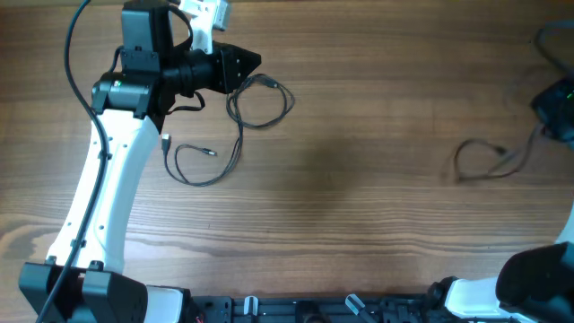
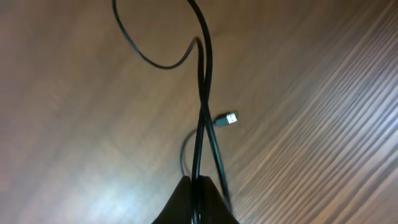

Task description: Untangle cables

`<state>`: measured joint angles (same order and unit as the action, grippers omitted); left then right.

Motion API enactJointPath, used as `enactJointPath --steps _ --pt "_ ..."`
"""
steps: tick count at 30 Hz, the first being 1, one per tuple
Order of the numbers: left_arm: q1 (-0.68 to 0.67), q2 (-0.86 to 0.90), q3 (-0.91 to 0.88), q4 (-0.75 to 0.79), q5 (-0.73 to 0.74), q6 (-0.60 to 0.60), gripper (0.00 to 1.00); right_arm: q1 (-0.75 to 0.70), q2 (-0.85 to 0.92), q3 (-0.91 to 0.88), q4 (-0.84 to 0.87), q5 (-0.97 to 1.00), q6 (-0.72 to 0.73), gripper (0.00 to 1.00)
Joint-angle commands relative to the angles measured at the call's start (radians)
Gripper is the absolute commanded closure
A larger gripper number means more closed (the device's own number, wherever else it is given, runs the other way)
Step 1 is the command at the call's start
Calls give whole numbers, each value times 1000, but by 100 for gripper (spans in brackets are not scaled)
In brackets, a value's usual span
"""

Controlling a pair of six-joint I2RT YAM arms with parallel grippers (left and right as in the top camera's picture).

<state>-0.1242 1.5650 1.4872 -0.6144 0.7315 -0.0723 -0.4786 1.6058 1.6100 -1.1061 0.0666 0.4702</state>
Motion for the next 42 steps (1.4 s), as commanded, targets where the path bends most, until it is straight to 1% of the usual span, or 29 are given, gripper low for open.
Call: enactJointPath --steps 1,5,8,12,17,19,28,29,35,37,42 --pt "3 -23 11 -6 13 19 82 -11 -26 168 -41 151 -11 93" --pt "3 -23 11 -6 13 19 82 -84 -26 274 -83 283 -23 93" --pt "3 -23 11 -4 13 19 82 -196 -18 277 -85 283 5 94" --pt "3 -23 11 -6 13 19 82 -356 -6 277 -122 277 83 94" --pt "3 -23 11 -6 13 19 81 -457 2 277 -100 268 157 94" --pt "3 -23 11 -6 13 19 81 -475 19 276 -87 251 154 94" --pt "3 -24 11 -18 12 21 81 -479 230 273 -95 253 187 95" --pt "3 -24 11 -19 12 36 81 -480 258 273 -95 255 187 95" --pt "3 -24 11 -21 12 52 81 -484 369 252 -82 289 188 95" --pt "3 -24 11 -22 12 65 81 -489 406 233 -77 328 195 95" --pt "3 -24 11 -21 12 65 80 -532 482 227 -80 348 204 95"
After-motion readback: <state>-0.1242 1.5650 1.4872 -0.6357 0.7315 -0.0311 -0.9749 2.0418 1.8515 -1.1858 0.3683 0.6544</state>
